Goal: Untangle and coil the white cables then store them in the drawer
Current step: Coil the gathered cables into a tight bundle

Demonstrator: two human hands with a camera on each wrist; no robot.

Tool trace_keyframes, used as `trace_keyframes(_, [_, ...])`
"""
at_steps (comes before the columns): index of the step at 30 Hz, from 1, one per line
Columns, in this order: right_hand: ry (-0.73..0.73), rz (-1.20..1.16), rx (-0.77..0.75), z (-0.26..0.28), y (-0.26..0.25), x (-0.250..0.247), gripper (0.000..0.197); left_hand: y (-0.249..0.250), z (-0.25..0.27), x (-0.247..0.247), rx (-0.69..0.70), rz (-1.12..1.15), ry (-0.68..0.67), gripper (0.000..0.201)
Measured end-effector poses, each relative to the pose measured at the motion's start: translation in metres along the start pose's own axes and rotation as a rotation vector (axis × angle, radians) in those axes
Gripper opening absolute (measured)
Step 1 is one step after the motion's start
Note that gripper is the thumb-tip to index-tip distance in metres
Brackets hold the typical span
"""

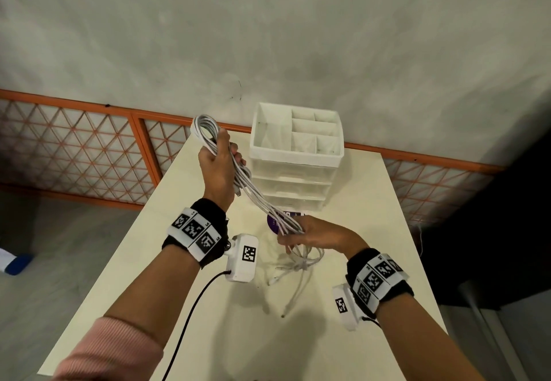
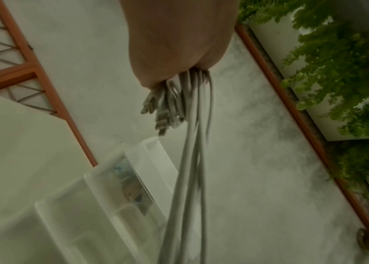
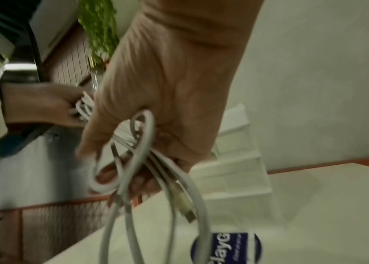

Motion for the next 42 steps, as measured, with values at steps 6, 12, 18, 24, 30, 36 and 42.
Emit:
trace_keyframes(6, [0.131, -0.212, 0.114, 0.002, 0.041, -0.006, 0.077, 0.008, 0.000, 0.003, 0.040, -0.006, -0.051, 0.030])
trace_keyframes(12, [0.152, -0.085, 0.091, 0.004, 0.054, -0.010, 0.022, 0.012, 0.004, 0.011, 0.031, 0.012, -0.067, 0.032])
trace_keyframes(18, [0.332, -0.199, 0.002, -0.005, 0.036, -0.017, 0.020, 0.021, 0.007, 0.017, 0.072, 0.010, -0.047, 0.033])
trace_keyframes(24, [0.474, -0.140, -0.066, -0.009, 0.008, -0.015, 0.033, 0.022, 0.006, 0.011, 0.112, 0.041, 0.033, 0.028])
trace_keyframes(30, [0.442, -0.028, -0.104, -0.017, -0.001, -0.010, 0.023, 0.021, 0.000, -0.004, 0.187, -0.041, 0.042, 0.026])
trace_keyframes(36, [0.448, -0.002, -0.202, -0.003, -0.018, -0.032, 0.023, 0.012, 0.003, -0.023, 0.288, -0.205, 0.077, 0.024])
trace_keyframes(42, [0.421, 0.158, -0.165, -0.001, -0.007, -0.035, 0.036, 0.007, 0.004, -0.024, 0.343, -0.263, 0.083, 0.022])
Point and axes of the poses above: each hand's wrist, its own z-axis away from the middle knuckle, its own x-axis out of the palm, y = z × x, the point moved 6 cm from there along -z, towards the middle knuckle, and after that the axes turned 8 degrees about y, right-handed, at the moved point
